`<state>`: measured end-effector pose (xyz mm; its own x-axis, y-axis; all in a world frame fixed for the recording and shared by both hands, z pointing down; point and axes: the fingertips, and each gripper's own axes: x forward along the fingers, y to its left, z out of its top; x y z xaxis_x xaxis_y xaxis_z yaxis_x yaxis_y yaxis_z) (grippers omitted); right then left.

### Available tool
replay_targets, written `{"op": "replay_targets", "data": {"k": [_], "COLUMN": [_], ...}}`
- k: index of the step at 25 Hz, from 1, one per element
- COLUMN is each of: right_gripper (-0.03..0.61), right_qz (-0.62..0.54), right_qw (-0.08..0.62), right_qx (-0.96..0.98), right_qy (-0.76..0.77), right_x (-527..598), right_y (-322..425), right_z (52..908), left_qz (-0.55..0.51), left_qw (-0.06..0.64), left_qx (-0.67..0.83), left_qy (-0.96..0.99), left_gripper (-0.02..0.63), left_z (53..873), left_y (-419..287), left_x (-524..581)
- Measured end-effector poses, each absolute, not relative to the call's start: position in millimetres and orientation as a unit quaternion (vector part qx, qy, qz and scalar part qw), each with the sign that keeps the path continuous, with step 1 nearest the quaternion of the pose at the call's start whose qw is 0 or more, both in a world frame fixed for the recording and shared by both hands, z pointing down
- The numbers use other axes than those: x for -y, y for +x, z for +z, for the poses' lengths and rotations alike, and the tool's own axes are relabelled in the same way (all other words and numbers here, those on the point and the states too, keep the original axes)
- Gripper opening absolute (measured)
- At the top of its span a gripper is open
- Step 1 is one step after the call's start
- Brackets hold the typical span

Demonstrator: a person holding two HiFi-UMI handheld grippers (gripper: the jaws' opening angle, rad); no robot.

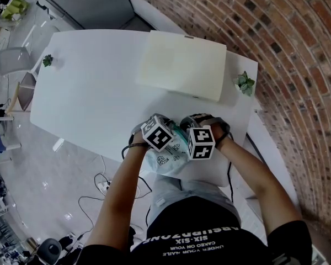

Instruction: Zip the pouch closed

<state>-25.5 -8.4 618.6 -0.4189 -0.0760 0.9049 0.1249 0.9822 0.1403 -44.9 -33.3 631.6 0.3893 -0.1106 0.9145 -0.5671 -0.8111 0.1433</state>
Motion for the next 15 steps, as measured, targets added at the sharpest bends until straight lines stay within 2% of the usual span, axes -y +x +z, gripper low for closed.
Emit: {"op": "replay_targets", "data": {"k": [15], "right_gripper": [0.002], "right_qz": [-0.088], "right_qw": [0.551], "right_qx": [0.83], "right_qy": [-0.031], "right_x": [4.7], "right_y": [-21.0], "right_z": [619.9], "left_qz": [0.51], "left_qw": [0.228], "left_qx": [0.211], "left_qy": [0.802], "left_gripper": [0.02], "left_z": [632.6], "left_y": [-44.4], "left_x": [34.2]}}
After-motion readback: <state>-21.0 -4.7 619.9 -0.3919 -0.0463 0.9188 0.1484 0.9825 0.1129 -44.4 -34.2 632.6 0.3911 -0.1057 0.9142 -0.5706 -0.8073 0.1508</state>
